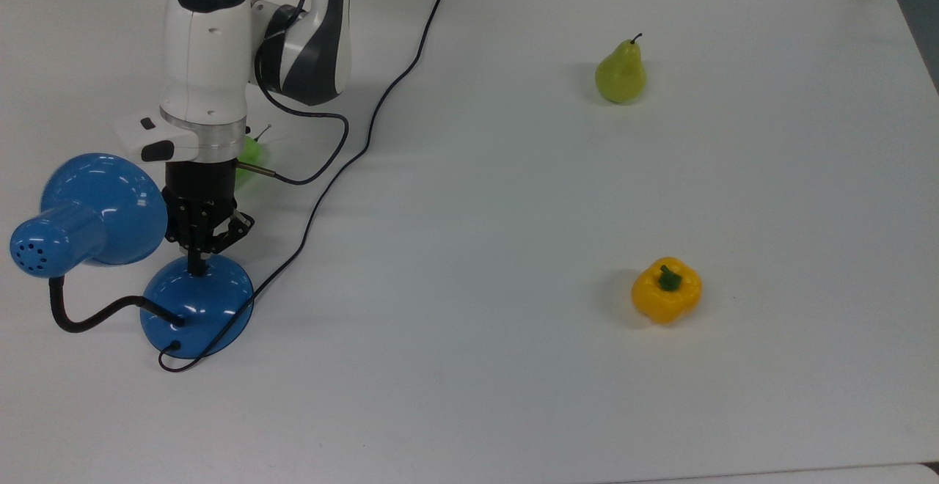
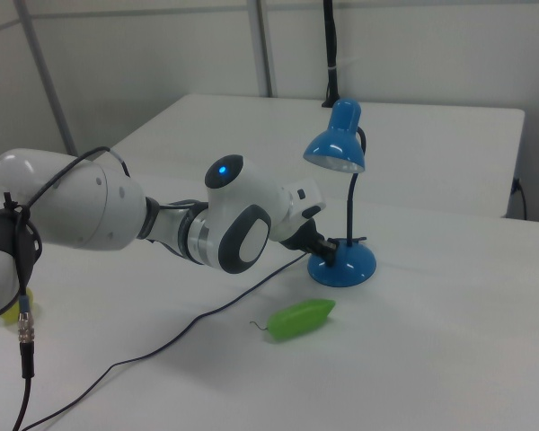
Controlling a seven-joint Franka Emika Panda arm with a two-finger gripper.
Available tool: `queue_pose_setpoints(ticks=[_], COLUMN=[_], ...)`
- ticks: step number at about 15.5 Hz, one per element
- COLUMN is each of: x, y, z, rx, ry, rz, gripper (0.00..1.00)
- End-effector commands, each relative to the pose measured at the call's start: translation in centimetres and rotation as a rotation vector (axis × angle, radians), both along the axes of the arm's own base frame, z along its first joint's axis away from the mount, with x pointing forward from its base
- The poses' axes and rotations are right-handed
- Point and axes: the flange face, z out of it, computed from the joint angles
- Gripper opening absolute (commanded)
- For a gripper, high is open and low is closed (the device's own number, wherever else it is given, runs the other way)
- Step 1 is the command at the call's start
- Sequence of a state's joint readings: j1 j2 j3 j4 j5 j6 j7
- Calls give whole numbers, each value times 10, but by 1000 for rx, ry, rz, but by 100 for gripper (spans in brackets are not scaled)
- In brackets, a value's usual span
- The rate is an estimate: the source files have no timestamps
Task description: Turn on desk lamp
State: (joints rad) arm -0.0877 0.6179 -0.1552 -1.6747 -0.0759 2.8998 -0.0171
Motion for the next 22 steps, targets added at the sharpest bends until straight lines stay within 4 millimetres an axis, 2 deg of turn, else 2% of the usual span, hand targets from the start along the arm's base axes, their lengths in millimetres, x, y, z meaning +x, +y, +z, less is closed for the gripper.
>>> queue_pose_setpoints(ticks=[1,16,22], x=[1,1,0], y=[3,-3,-4], z=[-5,-20,-37], rx=[5,0,-1], ry=[-7,9,35], rz=[-2,-3,1], gripper=[0,0,0])
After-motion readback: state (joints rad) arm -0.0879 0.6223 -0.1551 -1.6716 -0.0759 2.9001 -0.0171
